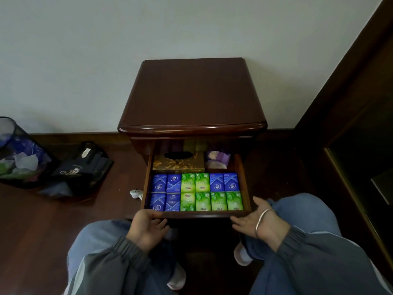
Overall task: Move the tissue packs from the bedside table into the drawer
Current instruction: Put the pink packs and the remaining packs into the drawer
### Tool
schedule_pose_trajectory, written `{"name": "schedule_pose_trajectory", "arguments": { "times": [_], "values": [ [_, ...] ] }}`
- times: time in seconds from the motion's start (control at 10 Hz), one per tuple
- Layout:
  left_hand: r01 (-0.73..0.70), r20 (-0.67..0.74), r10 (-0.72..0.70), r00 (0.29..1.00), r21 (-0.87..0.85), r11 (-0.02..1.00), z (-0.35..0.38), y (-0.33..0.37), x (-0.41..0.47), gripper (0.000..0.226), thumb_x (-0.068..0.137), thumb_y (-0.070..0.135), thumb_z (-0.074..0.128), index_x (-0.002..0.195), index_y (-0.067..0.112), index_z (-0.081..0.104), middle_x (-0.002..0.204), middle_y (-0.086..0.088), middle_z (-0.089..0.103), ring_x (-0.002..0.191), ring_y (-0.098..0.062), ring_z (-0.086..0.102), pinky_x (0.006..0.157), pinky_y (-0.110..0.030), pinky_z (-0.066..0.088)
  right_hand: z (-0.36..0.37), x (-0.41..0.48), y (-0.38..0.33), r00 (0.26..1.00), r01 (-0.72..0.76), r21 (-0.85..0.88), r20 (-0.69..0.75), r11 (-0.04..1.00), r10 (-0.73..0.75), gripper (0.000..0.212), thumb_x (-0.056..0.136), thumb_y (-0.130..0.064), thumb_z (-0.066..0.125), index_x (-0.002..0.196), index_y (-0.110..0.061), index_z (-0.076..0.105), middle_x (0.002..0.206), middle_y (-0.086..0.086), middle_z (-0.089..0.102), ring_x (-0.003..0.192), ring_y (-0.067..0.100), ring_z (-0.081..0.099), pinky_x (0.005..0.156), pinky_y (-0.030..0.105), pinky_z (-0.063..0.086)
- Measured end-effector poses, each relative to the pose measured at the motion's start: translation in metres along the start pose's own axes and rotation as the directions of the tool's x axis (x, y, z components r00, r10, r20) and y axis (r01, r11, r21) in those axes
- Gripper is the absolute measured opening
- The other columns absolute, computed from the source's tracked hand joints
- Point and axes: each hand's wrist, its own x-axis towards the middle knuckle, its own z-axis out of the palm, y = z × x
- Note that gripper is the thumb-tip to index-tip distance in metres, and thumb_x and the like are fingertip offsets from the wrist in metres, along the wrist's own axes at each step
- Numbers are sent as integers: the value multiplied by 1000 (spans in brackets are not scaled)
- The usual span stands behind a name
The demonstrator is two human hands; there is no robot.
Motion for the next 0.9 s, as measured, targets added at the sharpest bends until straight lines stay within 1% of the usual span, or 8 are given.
{"name": "schedule_pose_trajectory", "arguments": {
  "times": [0.1, 0.2, 0.3, 0.4, 0.6, 0.7, 0.8, 0.9],
  "values": [
    [6, 15, -5, 1000, -86, 996, -4, 0, 7, 39, 91, 2, 33, 127, -10, 43, 147, -17, 36, 141, -28, 30, 116, -39, 24, -4, 7, -9, 1000, 19, 111, 21, 994, -22, 72, 88, -56, 33, 141, -8, 34, 148, 16, 35, 138, 26, 33, 116, 40, 11],
    [-97, 10, 101, 995, -209, 973, -2, 5, 23, 52, 97, 16, 34, 148, 6, 26, 154, -12, 29, 143, -28, 26, 116, -44, 20, 0, 17, -14, 997, 32, 142, 61, 989, -41, 82, 87, -60, 30, 144, -1, 25, 151, 15, 31, 138, 22, 32, 114, 41, 14],
    [-164, 48, 181, 982, -248, 955, 13, 20, 43, 56, 100, 36, 29, 151, 15, 19, 156, -9, 27, 146, -28, 19, 116, -49, 16, 19, 30, -31, 990, 104, 207, 73, 973, -122, 82, 88, -61, 27, 146, -4, 20, 154, 12, 26, 140, 20, 30, 114, 43, 13],
    [-203, 118, 240, 964, -263, 943, 32, 41, 69, 61, 99, 51, 22, 152, 19, 17, 157, -6, 27, 147, -26, 15, 117, -50, 13, 42, 47, -54, 975, 161, 280, 103, 946, -196, 79, 89, -62, 23, 148, -10, 14, 156, 10, 20, 142, 21, 26, 114, 45, 13],
    [-256, 174, 284, 943, -167, 952, 64, 87, 108, 69, 94, 63, 11, 151, 25, 17, 157, 1, 25, 148, -22, 8, 118, -50, 6, 77, 82, -95, 947, 242, 316, 129, 918, -294, 75, 89, -63, 18, 148, -17, 18, 156, 5, 22, 143, 22, 22, 115, 45, 12],
    [-282, 159, 297, 942, -110, 953, 65, 93, 119, 68, 94, 63, 10, 151, 26, 18, 156, 3, 29, 148, -21, 9, 118, -48, 6, 82, 90, -105, 945, 254, 281, 132, 926, -299, 75, 89, -63, 19, 149, -17, 16, 156, 4, 21, 144, 22, 19, 115, 44, 11],
    [-285, 162, 292, 943, -66, 956, 57, 93, 118, 66, 96, 61, 11, 150, 27, 25, 155, 4, 31, 148, -20, 12, 119, -47, 6, 76, 81, -103, 945, 281, 149, 132, 948, -301, 67, 94, -56, 19, 147, -16, 23, 154, 4, 28, 142, 22, 24, 114, 42, 14],
    [-373, 76, 379, 922, -80, 924, 45, 95, 99, 57, 100, 46, 21, 146, 16, 34, 151, -5, 39, 142, -23, 29, 117, -40, 20, 62, 51, -90, 955, 286, -92, 106, 954, -276, 52, 98, -40, 26, 138, -11, 41, 143, 7, 47, 131, 20, 43, 107, 36, 27]
  ]
}}
